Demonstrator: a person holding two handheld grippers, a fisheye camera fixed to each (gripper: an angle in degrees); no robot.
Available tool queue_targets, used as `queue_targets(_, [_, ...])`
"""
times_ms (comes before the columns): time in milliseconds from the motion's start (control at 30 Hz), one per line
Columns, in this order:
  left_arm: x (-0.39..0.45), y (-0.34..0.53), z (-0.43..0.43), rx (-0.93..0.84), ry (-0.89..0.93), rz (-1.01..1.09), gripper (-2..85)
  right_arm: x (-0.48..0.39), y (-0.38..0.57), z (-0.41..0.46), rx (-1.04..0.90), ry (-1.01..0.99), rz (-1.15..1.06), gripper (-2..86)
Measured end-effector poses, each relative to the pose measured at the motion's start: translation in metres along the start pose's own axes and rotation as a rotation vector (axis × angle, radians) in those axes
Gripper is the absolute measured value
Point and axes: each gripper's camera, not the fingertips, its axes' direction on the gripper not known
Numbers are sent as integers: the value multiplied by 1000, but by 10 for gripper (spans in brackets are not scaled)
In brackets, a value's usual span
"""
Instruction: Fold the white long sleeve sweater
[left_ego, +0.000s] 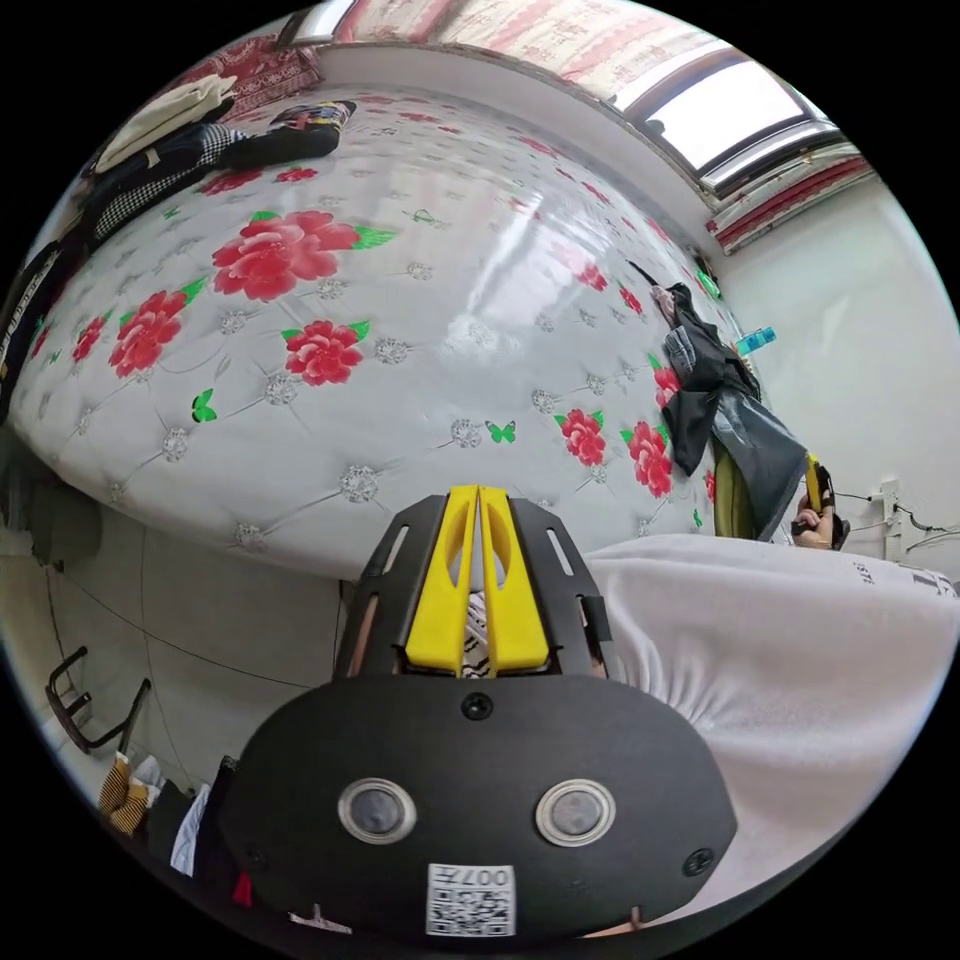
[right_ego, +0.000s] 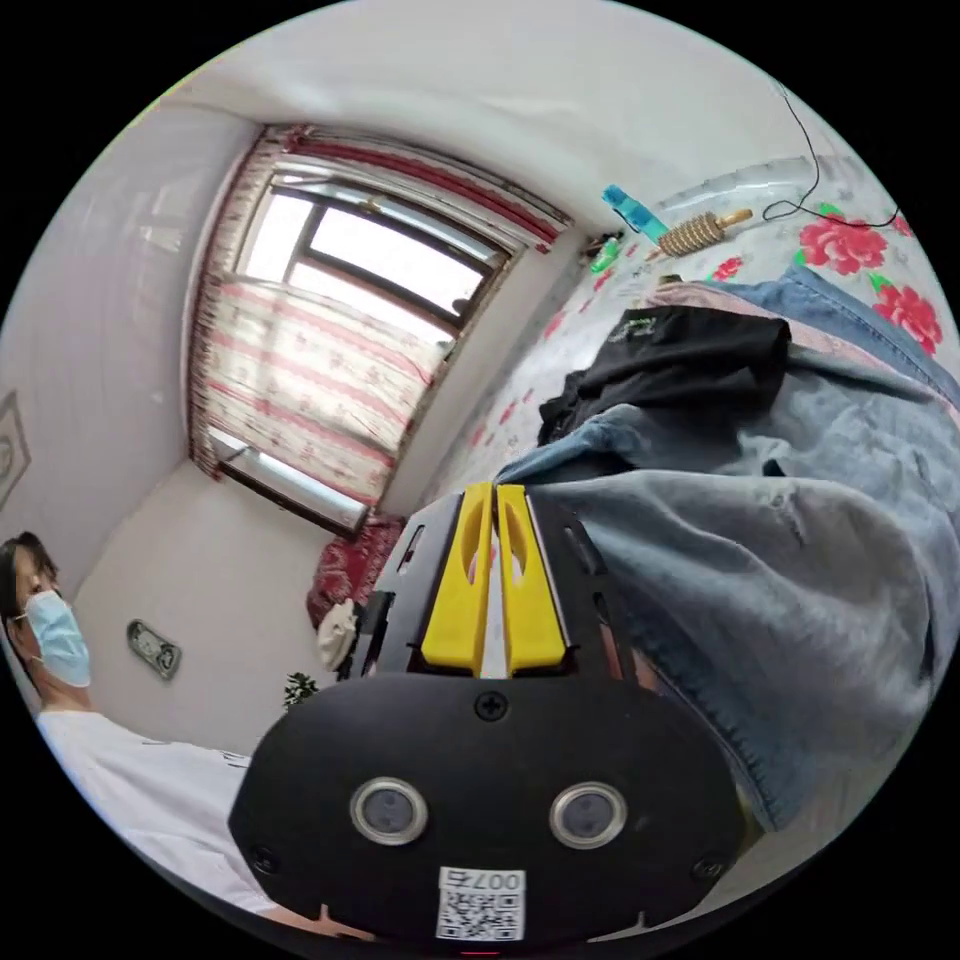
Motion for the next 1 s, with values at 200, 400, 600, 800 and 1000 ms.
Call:
queue_targets(200, [-26, -18, -29, 66, 66, 44, -10, -192, -34, -41, 32, -197, -381, -3])
queue_targets(400, [-46, -19, -47, 117, 150, 111, -8, -372, -18, -32, -62, -556, -692, -3])
queue_targets(600, [-57, -15, -67, 176, 264, 215, 19, -454, 63, 78, -348, -936, -641, -3])
queue_targets(800, [-76, -17, -88, 208, 250, 234, 14, -506, 176, 225, -626, -1091, -573, 1])
queue_targets(1000, [-126, -4, -103, 192, 82, 67, -8, -439, 282, 355, -876, -433, -638, 28])
